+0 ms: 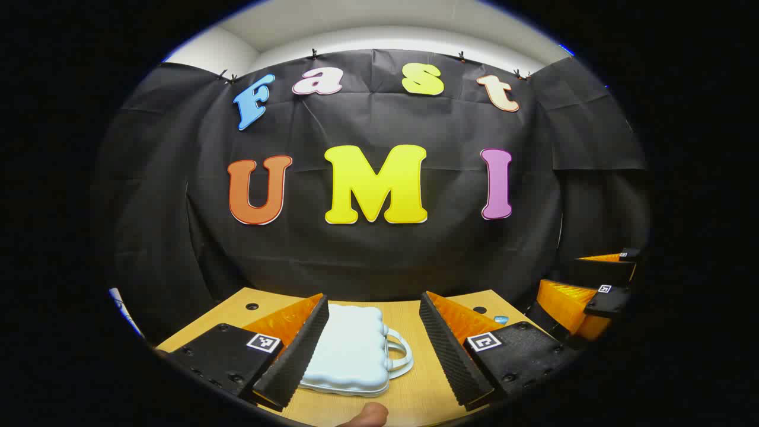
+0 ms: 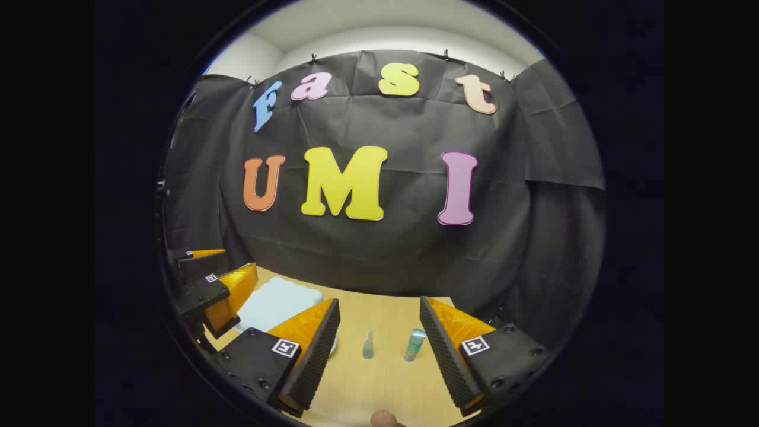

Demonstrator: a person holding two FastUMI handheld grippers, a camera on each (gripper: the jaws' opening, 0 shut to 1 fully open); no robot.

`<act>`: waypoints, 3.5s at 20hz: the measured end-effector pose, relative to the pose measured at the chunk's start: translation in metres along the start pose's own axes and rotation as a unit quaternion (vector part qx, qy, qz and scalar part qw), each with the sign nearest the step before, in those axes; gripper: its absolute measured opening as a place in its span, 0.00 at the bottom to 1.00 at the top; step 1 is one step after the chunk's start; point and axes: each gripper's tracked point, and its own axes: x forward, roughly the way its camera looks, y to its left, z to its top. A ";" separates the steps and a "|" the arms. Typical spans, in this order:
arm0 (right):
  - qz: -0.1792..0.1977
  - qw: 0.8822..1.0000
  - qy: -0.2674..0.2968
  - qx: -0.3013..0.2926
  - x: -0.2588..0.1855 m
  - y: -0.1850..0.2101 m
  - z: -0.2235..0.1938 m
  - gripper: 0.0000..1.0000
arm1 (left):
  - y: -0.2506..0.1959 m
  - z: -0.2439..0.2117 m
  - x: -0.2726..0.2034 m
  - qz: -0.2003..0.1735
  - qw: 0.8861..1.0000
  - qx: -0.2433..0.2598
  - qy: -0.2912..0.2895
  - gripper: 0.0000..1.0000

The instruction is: First open the suitcase, pack the skin care products into it, and then close the suitcase.

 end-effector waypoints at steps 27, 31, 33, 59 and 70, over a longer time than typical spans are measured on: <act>-0.067 0.996 0.059 0.029 0.059 -0.191 -0.086 0.80 | -0.030 -0.210 0.115 0.021 0.781 0.613 0.117 0.96; -0.065 0.995 0.070 0.043 0.060 -0.199 -0.095 0.80 | -0.028 -0.225 0.129 -0.007 0.735 0.661 0.151 0.73; -0.066 0.994 0.073 0.041 0.057 -0.198 -0.096 0.80 | -0.032 -0.229 0.133 -0.021 0.728 0.667 0.156 0.51; -0.088 0.996 0.006 0.010 0.017 -0.029 0.018 0.80 | 0.057 -0.094 0.108 -0.012 0.923 0.374 0.091 0.03; -0.060 0.998 -0.023 -0.015 0.022 0.086 0.052 0.80 | 0.189 -0.060 0.089 0.035 0.963 0.264 0.050 0.03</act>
